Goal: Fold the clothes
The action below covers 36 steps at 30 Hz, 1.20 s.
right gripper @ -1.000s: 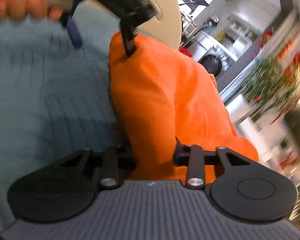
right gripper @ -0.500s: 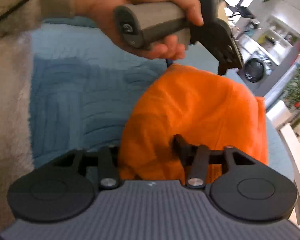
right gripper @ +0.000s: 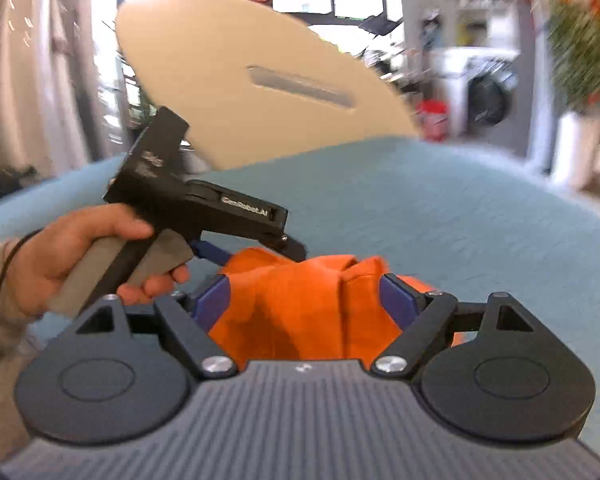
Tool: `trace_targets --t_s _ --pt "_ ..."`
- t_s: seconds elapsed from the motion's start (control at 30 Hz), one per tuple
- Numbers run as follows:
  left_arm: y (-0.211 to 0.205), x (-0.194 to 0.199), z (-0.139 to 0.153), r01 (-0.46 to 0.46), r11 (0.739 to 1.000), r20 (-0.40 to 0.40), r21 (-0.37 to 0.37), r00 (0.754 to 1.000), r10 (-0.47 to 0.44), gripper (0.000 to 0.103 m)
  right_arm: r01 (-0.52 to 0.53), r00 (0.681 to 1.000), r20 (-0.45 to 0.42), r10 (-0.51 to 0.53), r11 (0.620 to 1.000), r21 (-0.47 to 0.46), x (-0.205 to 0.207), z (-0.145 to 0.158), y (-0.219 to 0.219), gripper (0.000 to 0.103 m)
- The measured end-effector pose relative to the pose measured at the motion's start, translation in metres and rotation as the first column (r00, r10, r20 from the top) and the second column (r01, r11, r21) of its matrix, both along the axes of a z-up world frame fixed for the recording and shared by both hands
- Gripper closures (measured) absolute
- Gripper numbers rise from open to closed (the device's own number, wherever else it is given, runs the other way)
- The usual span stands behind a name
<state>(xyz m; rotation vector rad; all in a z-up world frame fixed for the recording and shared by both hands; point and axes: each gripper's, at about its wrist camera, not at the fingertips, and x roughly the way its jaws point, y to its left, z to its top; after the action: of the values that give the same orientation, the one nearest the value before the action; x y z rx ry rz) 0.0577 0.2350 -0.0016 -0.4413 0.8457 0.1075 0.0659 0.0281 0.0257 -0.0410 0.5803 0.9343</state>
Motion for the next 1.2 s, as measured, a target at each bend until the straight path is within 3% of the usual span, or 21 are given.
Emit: trace_targets --t_s 0.07,0.13,0.17,0.2,0.3,0.43,0.47,0.57,0.63,0.67,0.73,0.77,0.87,0.93,0.97,1.03,1.13,1.2 --pt "-0.004 -0.009 0.008 0.012 1.0 0.014 0.014 1.0 -0.012 0.0 -0.027 1.0 -0.008 0.027 0.999 -0.036 0.01 -0.019 0.01 0.023" --pt "-0.01 -0.017 0.014 0.034 0.999 0.033 0.017 0.999 -0.035 0.0 -0.017 0.999 0.032 0.019 0.999 -0.045 0.008 -0.028 0.012 0.043" --pt "-0.012 -0.019 0.016 0.04 0.999 0.038 0.019 0.998 -0.04 0.0 -0.036 0.999 0.024 0.036 0.999 -0.021 0.006 -0.031 0.012 0.068" --pt "-0.015 -0.018 0.017 0.043 0.999 0.044 0.019 0.998 -0.044 0.0 -0.056 0.998 0.014 0.056 0.998 0.006 0.004 -0.033 0.011 0.077" --pt "-0.022 -0.016 0.02 0.063 0.998 0.07 0.007 0.996 -0.063 0.0 -0.13 0.992 0.008 0.13 0.991 0.02 -0.003 -0.04 0.012 0.08" --pt "-0.027 -0.019 0.021 0.112 0.993 0.115 -0.038 0.988 -0.107 0.0 -0.009 0.996 0.087 0.003 0.998 0.066 -0.001 -0.027 -0.007 0.087" --pt "-0.029 -0.022 0.022 0.123 0.991 0.138 -0.05 0.984 -0.115 0.0 0.033 0.992 0.123 -0.043 0.996 0.084 -0.004 -0.019 -0.015 0.094" --pt "-0.036 -0.028 0.028 0.172 0.983 0.196 -0.057 0.968 -0.158 0.0 0.121 0.973 0.189 -0.135 0.989 0.08 -0.009 -0.006 -0.032 0.094" --pt "-0.045 -0.026 0.026 0.204 0.978 0.182 -0.04 0.964 -0.194 0.0 0.172 0.96 0.217 -0.175 0.985 0.033 -0.006 -0.007 -0.042 0.093" --pt "-0.053 -0.022 0.022 0.22 0.976 0.14 -0.007 0.966 -0.217 0.0 0.211 0.958 0.208 -0.199 0.977 -0.037 0.002 -0.022 -0.042 0.093" --pt "-0.067 -0.013 0.006 0.225 0.971 0.02 0.078 0.974 -0.227 0.0 0.228 0.966 0.143 -0.216 0.971 -0.07 0.015 -0.044 -0.042 0.092" --pt "-0.073 -0.009 -0.004 0.226 0.968 -0.028 0.113 0.974 -0.224 0.0 0.23 0.971 0.076 -0.227 0.973 -0.026 0.023 -0.053 -0.045 0.093" --pt "-0.069 -0.007 -0.011 0.215 0.973 -0.056 0.084 0.976 -0.211 0.0 0.235 0.967 -0.125 -0.221 0.966 0.106 0.045 -0.059 -0.061 0.086" --pt "-0.065 -0.007 -0.009 0.212 0.976 -0.061 0.056 0.976 -0.208 0.0 0.243 0.965 -0.132 -0.227 0.963 0.118 0.046 -0.052 -0.071 0.07" --pt "-0.064 -0.007 -0.009 0.211 0.976 -0.064 0.049 0.976 -0.208 0.0 0.265 0.963 -0.071 -0.259 0.959 0.103 0.039 -0.044 -0.079 0.061" --pt "-0.066 -0.007 -0.01 0.218 0.974 -0.07 0.056 0.974 -0.214 0.0 0.29 0.943 0.156 -0.294 0.956 0.048 0.013 -0.026 -0.078 0.052" --pt "-0.072 -0.006 -0.011 0.229 0.97 -0.067 0.087 0.972 -0.223 0.0 0.247 0.921 0.309 -0.239 0.969 0.014 -0.003 -0.016 -0.074 0.041" --pt "-0.072 -0.006 -0.01 0.233 0.968 -0.06 0.096 0.972 -0.228 0.0 0.065 0.932 0.36 -0.048 0.997 -0.035 -0.021 -0.007 -0.056 0.038"
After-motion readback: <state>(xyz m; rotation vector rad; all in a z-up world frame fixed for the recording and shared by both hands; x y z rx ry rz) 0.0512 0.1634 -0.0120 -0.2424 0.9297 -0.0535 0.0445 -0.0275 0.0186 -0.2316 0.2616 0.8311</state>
